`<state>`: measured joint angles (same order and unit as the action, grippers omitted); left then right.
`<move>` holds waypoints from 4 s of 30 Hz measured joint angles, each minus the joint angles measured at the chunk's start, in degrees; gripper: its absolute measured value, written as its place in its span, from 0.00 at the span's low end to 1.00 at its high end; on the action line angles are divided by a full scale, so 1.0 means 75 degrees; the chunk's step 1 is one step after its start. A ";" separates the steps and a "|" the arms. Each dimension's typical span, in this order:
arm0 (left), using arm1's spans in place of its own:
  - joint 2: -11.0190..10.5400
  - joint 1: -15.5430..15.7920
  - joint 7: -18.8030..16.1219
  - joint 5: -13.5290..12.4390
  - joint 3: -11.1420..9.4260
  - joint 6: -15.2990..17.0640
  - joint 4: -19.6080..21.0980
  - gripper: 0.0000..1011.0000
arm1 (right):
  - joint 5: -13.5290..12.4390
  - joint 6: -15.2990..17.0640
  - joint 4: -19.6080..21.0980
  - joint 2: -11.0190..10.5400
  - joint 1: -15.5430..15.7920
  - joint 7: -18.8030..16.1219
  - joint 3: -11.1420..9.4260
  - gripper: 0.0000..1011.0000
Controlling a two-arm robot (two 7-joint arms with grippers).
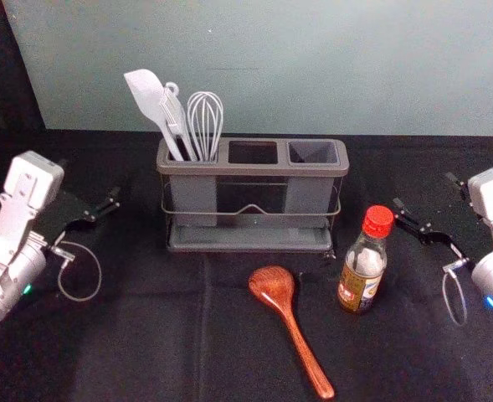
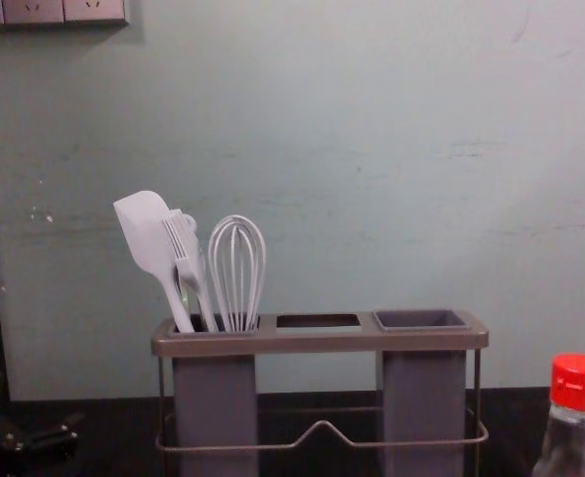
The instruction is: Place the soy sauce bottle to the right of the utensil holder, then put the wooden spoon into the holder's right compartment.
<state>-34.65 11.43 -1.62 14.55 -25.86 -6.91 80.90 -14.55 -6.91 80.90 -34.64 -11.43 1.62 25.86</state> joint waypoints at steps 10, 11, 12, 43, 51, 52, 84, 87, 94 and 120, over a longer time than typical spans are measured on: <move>0.0000 0.0000 0.0000 0.0000 0.0000 0.0000 0.0000 0.99 | 0.0000 0.0000 0.0000 0.0000 0.0000 0.0000 0.0000 0.99; 0.0000 0.0000 0.0000 0.0000 0.0000 0.0000 0.0000 0.99 | 0.0000 0.0000 0.0000 0.0000 0.0000 0.0000 0.0000 0.99; 0.0000 0.0000 0.0000 0.0000 0.0000 0.0000 0.0000 0.99 | 0.0000 0.0000 -0.0001 0.0000 0.0000 0.0000 0.0000 0.99; 0.0000 0.0000 0.0000 0.0000 0.0000 0.0000 0.0000 0.99 | 0.0000 0.0000 0.0000 0.0000 0.0000 0.0000 0.0000 0.99; 0.0000 0.0000 0.0000 0.0000 0.0000 0.0000 0.0000 0.99 | 0.0303 -0.0078 0.0409 -0.0179 0.0371 0.0160 -0.0142 0.99; 0.0000 0.0000 0.0000 0.0000 -0.0001 0.0000 0.0000 0.99 | 0.0303 -0.0078 0.0409 -0.0179 0.0371 0.0160 -0.0142 0.99; 0.0000 0.0001 0.0000 0.0000 -0.0001 0.0000 0.0000 0.99 | -0.0864 0.0419 0.3946 -0.2303 0.3611 -0.1137 -0.1875 0.99; 0.0000 0.0001 0.0000 0.0000 0.0000 0.0000 0.0000 0.99 | -0.1124 0.0320 0.3992 -0.2237 0.3626 -0.1429 -0.1908 0.99; 0.0000 0.0000 0.0000 0.0000 0.0000 0.0000 0.0000 0.99 | -0.1620 0.0113 0.3728 -0.1600 0.3244 -0.1879 -0.1732 0.99; 0.0000 0.0000 0.0000 0.0000 -0.0001 -0.0001 0.0000 0.99 | -0.1619 -0.0135 0.2269 0.0364 0.1882 -0.2472 -0.1206 0.99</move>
<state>-34.65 11.43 -1.62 14.55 -25.86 -6.91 80.90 -26.68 -7.92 97.92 -31.92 2.68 -16.92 16.82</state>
